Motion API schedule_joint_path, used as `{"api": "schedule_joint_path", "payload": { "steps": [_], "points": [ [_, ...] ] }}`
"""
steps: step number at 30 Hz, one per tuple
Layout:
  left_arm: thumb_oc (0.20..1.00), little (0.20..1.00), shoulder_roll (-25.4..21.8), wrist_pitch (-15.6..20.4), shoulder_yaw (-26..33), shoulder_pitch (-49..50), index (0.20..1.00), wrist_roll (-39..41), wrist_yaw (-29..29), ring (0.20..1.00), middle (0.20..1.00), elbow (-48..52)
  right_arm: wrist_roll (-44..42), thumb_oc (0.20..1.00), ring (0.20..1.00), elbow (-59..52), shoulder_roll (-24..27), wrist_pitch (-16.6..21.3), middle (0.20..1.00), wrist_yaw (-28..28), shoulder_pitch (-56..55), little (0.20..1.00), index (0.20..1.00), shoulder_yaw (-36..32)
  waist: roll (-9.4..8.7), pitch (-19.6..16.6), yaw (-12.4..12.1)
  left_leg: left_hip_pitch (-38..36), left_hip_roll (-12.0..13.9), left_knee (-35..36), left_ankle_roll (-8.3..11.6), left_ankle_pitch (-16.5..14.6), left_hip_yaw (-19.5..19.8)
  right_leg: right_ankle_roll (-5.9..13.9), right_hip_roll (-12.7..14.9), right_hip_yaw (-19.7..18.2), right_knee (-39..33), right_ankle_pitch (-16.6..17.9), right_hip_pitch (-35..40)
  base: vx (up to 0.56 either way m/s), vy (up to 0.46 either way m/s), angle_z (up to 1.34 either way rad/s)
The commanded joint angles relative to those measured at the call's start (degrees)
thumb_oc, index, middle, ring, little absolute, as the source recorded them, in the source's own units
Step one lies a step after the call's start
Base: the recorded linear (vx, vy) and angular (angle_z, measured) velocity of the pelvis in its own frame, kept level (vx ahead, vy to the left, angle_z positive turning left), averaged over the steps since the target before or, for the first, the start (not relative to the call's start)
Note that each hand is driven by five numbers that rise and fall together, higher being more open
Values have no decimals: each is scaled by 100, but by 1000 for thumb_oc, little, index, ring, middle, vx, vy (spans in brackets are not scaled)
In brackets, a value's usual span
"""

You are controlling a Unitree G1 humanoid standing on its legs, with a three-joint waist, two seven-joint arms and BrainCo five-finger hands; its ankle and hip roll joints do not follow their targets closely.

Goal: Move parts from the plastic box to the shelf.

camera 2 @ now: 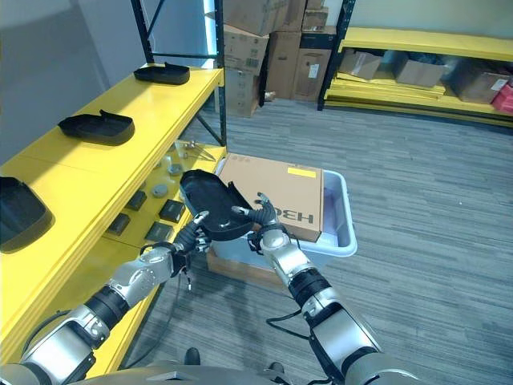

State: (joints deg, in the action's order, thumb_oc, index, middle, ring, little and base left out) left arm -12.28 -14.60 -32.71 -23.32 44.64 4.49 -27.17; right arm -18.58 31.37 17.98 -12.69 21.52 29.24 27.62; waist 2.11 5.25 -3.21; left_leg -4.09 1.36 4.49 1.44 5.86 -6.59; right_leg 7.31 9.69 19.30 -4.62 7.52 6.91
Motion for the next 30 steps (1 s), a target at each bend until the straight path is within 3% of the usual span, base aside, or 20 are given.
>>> {"api": "schedule_joint_path", "payload": {
  "steps": [1, 9, 16, 18, 20, 24, 30],
  "points": [
    [200, 200, 345, 1032, 258, -401, 200, -273, 103, 200, 200, 701, -231, 1000, 1000, -372, -174, 263, 1000, 292, 27, 1000, 1000, -201, -189, -215, -227, 57, 310, -147, 107, -283, 102, 511, 518, -29, 118, -118, -81, 0, 0, 0],
    [200, 200, -421, 1080, 1274, 203, 200, -839, 126, 200, 200, 1722, -440, 1000, 1000, -708, 299, 449, 1000, 197, -1222, 1000, 1000, -1196, -191, -227, -223, 50, 240, -14, 63, -255, 96, 555, 534, 1, 32, -53, -85, -32, 1, -9],
    [200, 200, -863, 1307, 2040, 632, 200, -1057, 126, 200, 200, 2288, -584, 1000, 1000, -387, 198, 671, 1000, 10, -2090, 1000, 1000, -1886, -168, -266, -228, 158, 90, 51, -31, -280, 240, 617, 601, -42, 100, -50, -162, -26, -8, 0],
    [200, 200, -1039, 1558, 2288, 709, 200, -1038, 31, 200, 200, 2403, -679, 1000, 1000, -151, 82, 746, 1000, -113, -2549, 1000, 1000, -2210, -149, -291, -43, 251, 32, 51, -100, -270, 546, 488, 378, -533, 328, -265, -309, 15, -61, 16],
    [200, 200, -1054, 1728, 2321, 679, 200, -953, -168, 200, 200, 2389, -798, 1000, 1000, 77, 113, 903, 1000, -183, -2820, 1000, 1000, -2369, -128, -281, 166, 291, 11, 51, -106, -227, 903, 282, -39, -1158, 474, -468, -412, 36, -54, 60],
    [200, 200, -1102, 1904, 2430, 661, 200, -901, -56, 200, 200, 2671, -616, 1000, 1000, 327, 132, 916, 1000, -454, -3019, 1000, 1000, -2448, -146, -246, 213, 424, 23, 51, -71, -116, 1240, 107, -340, -1343, 611, -602, -506, -26, -73, 129],
    [200, 200, -1190, 2226, 3036, 1107, 200, -982, 193, 200, 200, 3517, -556, 1000, 1000, 497, 149, 880, 1000, -548, -3087, 1000, 1000, -2008, -202, -93, -135, 740, 85, -60, 94, 114, 1765, -166, -675, -1174, 675, -749, -472, -60, -90, 69]
  ]
}}
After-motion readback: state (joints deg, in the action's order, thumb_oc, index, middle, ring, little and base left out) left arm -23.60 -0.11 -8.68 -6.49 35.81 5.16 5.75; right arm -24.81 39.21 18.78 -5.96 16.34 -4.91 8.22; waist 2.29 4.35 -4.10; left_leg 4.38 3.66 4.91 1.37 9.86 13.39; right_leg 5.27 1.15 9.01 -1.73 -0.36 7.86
